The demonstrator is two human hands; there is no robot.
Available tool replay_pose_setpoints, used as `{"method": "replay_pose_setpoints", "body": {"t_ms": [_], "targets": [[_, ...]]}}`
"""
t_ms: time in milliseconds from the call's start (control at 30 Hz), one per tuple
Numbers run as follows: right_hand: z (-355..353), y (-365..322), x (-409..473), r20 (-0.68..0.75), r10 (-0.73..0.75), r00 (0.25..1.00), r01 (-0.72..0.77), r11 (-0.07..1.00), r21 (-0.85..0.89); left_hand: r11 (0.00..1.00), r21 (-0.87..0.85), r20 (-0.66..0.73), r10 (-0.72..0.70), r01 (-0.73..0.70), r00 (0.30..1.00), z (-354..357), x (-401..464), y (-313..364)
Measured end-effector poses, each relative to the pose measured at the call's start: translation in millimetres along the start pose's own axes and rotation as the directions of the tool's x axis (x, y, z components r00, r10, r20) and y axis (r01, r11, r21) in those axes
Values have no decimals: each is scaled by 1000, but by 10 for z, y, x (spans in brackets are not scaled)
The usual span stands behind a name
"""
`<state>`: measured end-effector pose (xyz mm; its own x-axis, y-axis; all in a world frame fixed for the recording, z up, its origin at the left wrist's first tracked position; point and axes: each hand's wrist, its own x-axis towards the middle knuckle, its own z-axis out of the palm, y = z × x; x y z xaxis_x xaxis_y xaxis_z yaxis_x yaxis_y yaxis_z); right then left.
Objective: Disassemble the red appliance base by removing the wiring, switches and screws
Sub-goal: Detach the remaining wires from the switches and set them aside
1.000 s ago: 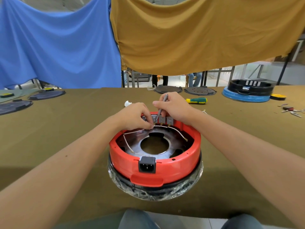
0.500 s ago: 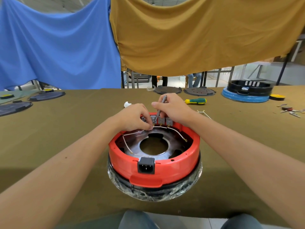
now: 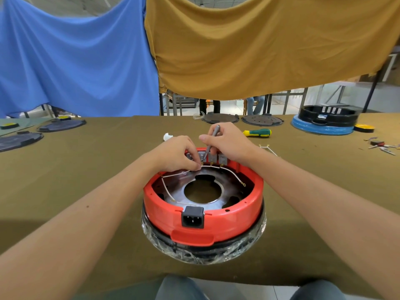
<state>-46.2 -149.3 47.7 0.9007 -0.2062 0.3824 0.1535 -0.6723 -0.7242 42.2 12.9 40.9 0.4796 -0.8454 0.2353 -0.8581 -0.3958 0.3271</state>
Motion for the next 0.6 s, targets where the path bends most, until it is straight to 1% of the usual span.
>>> {"method": "replay_pose_setpoints", "body": {"t_ms": [233,400,533,600], "targets": [[-13,26,34,6,82,997,-82,993,84,1000,4,-10,16,-16,1000,4,6,2],[14,12,-3,-47,41,998,-40,999,11,1000,5,-12,13,-13,1000,0,-2,9],[12,-7,-7,-38,31,999,-32,999,-18,1000,13,-7,10,-10,1000,-2,-5,15],[11,-7,7,-32,50,998,-50,999,2,1000,15,-5,11,-11,1000,-2,-1,12]]}}
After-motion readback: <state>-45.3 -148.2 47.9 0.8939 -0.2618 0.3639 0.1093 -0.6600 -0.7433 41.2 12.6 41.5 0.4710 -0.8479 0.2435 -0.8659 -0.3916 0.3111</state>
